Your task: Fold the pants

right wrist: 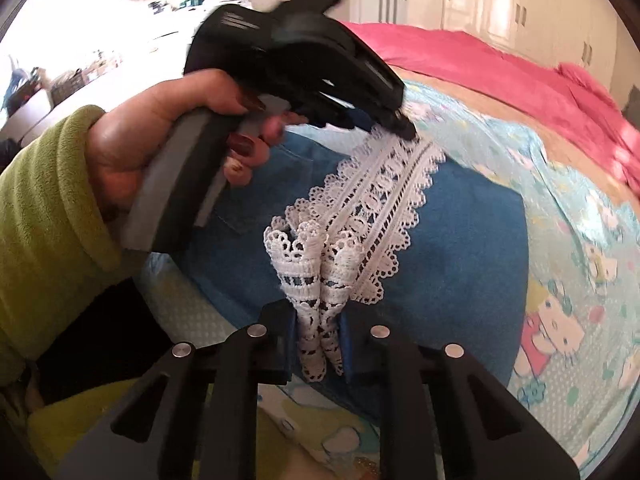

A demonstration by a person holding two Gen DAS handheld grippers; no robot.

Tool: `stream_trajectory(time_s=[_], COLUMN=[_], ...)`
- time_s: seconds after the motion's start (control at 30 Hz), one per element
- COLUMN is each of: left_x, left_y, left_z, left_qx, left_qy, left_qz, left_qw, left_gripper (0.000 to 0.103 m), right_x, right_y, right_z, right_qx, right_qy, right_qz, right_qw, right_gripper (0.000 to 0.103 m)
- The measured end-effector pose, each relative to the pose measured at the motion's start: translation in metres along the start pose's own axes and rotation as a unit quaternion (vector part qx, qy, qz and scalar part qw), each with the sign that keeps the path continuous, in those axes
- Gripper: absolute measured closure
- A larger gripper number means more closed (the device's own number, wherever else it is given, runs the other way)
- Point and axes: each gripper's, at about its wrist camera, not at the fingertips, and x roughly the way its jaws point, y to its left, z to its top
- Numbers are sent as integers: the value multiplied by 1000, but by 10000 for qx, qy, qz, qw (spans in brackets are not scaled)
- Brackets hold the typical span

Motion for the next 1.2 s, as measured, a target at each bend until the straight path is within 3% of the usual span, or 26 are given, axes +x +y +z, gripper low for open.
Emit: stream_trajectory(time_s=[0.17, 0.23, 0.37, 0.43, 0.53, 0.73, 0.87, 1.07, 1.13, 1.2], left_x=[4, 2, -6, -14, -31, -65, -77, -66, -52, -45], left_y=[18, 18, 15, 14, 9, -8, -30, -66, -69, -64], left_z=[-7, -8, -10, -12, -14, -36, -63, -106, -121, -130], left_qx=[-81, -38, 130, 151, 276, 500, 858, 1449, 1673, 1696], left_qy=[164, 122, -3, -106, -343, -488, -346, 211, 591, 722], left_qz=[320, 389, 556, 652, 914, 923, 837, 596, 845, 1005], left_qw=[9993, 9992, 9984, 9977, 9948, 9933, 9922, 9874, 9805, 9777], left_gripper=[83, 79, 75, 75, 76, 77, 85, 86, 86, 86], right_x=[14, 13, 0, -11, -30, -46, -44, -35, -27, -20], right_y=[21, 25, 19, 14, 0, -46, -66, -67, -64, -67], right_z=[-1, 0, 3, 5, 6, -8, -22, -33, -33, -41], right_qx=[-422, -487, -309, -200, -144, 388, 804, 840, 815, 794], right_qy=[227, 212, 87, -15, -161, -52, 118, 327, 486, 744], right_qz=[-172, -133, 408, 553, 376, -200, -208, -91, -181, -358], right_qw=[9987, 9985, 9987, 9983, 9991, 9990, 9965, 9959, 9953, 9934], right_gripper=[82, 75, 68, 59, 57, 57, 67, 68, 68, 69])
